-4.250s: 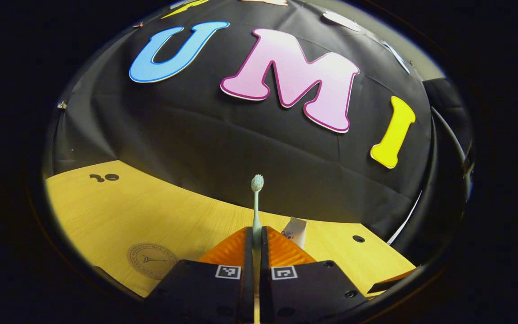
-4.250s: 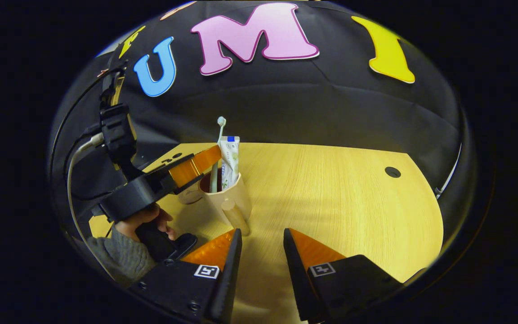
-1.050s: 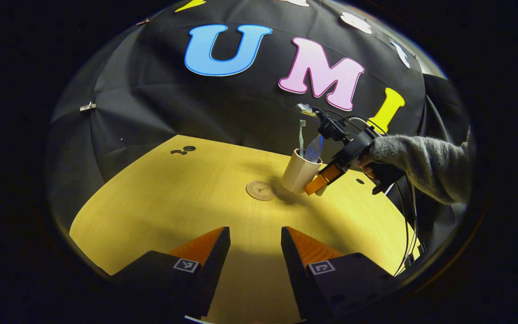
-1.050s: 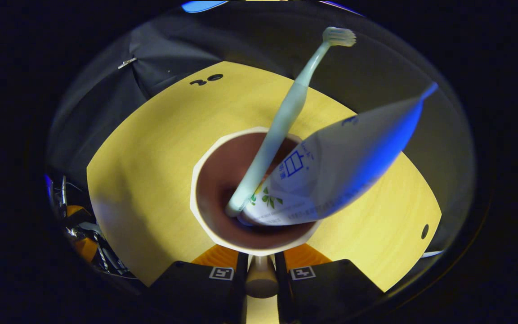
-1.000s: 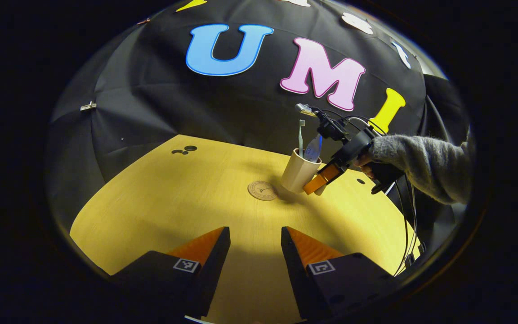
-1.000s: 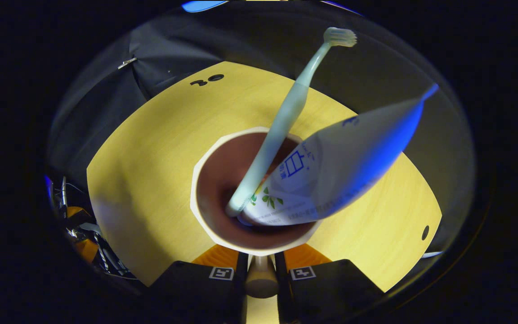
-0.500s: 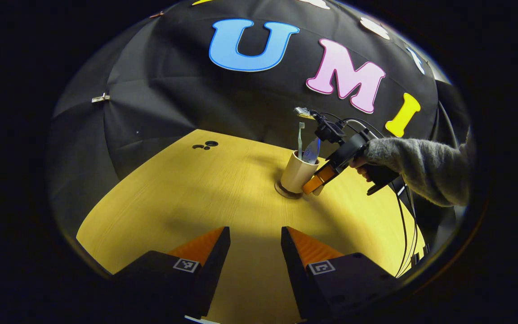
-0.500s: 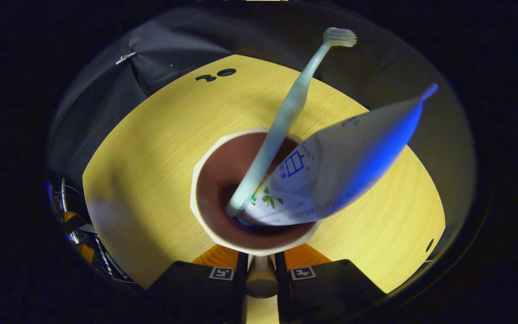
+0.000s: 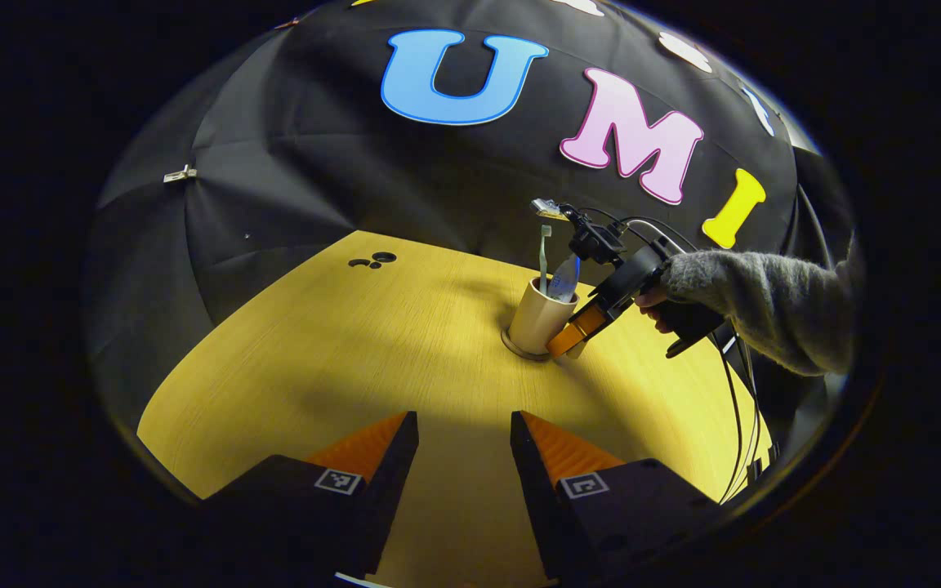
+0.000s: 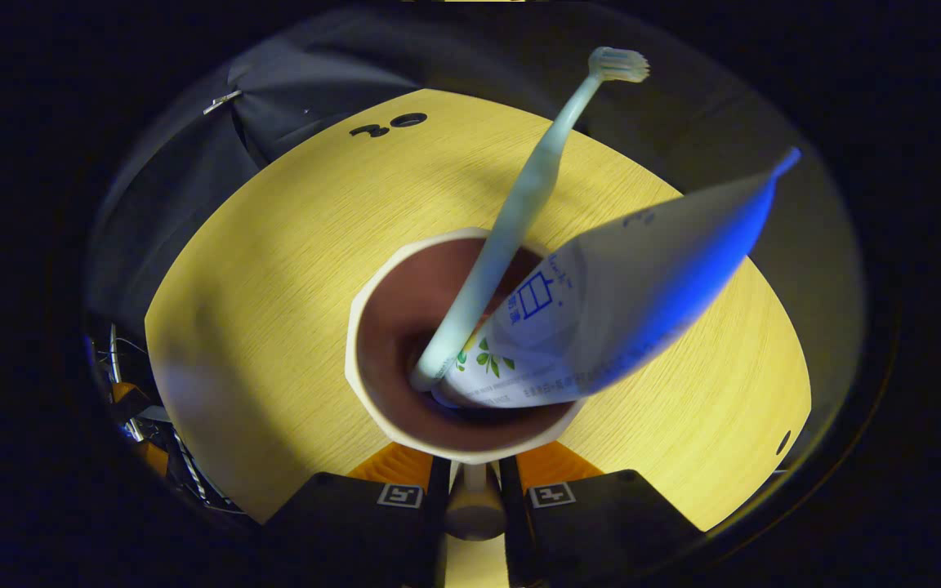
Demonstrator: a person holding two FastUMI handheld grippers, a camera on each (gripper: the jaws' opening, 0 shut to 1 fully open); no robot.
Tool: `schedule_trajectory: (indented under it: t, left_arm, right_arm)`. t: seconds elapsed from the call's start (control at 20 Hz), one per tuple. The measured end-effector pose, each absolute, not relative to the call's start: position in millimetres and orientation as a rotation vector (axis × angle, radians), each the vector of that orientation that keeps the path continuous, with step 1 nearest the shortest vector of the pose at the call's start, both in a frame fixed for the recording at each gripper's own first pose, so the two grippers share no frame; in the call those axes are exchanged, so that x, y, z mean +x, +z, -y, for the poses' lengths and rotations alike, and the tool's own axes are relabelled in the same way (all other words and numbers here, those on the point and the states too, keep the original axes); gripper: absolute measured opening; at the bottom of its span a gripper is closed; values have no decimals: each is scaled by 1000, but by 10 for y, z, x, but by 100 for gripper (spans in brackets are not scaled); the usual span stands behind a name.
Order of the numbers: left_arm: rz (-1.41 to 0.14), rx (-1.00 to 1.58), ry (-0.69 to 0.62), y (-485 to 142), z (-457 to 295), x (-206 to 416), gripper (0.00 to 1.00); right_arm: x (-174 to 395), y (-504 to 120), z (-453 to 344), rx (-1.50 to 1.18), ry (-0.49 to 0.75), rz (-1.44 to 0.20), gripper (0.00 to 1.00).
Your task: Put the toothbrush and toothpaste on the desktop into the cup, then pick up the cup and place it on the coaster on the desktop.
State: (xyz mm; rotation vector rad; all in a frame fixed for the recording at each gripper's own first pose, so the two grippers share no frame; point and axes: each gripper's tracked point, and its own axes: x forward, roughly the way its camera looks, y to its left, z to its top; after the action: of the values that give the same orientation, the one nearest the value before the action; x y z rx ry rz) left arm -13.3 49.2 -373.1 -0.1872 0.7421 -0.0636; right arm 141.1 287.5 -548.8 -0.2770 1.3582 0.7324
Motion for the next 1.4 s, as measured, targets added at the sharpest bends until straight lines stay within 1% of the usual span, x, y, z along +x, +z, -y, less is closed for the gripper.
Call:
schedule_trajectory:
  t: [0.05,0.15,0.25,0.35,0.4,0.45,0.5,0.55,0.7,0.8,0.9,0.95,1.15,1.3,1.4]
  left_arm:
    - [-743,-188,-63,-3733,-494,-134,73]
    - [-744,-188,-64,-3727,-482,-121,74]
    - [-744,-187,-67,-3717,-465,-106,73]
    - [-742,-184,-76,-3697,-416,-89,74]
    - [-740,-181,-83,-3679,-379,-69,73]
    - [-738,-177,-93,-3658,-342,-45,73]
    - [-736,-173,-101,-3632,-308,-32,74]
    - [-735,-169,-110,-3613,-271,-21,73]
    - [-722,-163,-140,-3489,-110,84,73]
    - [-695,-174,-152,-3316,20,202,73]
    - [-668,-170,-163,-3134,136,317,73]
    - [-646,-146,-181,-2995,221,402,74]
    - [-591,-85,-238,-2667,422,571,73]
    - [-568,-81,-266,-2505,581,645,73]
    - [-552,-85,-278,-2365,675,644,73]
  right_arm:
    - [1414,-5460,-2848,-271,729,-1357,29]
    - [1416,-5377,-2766,-257,727,-1355,34]
    - [1434,-5297,-2699,-247,720,-1347,34]
    - [1469,-5297,-2726,-235,709,-1340,48]
    - [1500,-5260,-2707,-226,704,-1330,50]
    - [1525,-5214,-2689,-214,697,-1322,54]
    - [1548,-5147,-2667,-197,692,-1311,56]
    - [1575,-5077,-2635,-182,684,-1299,60]
    - [1674,-4632,-2488,-93,659,-1228,75]
    - [1762,-4228,-2242,-53,612,-1136,87]
    - [1763,-3951,-2082,-20,585,-1081,93]
    - [1750,-3762,-1944,1,561,-1040,98]
    - [1631,-3325,-1593,54,478,-953,99]
    - [1517,-2926,-1433,115,423,-836,98]
    - [1403,-2571,-1360,220,388,-755,98]
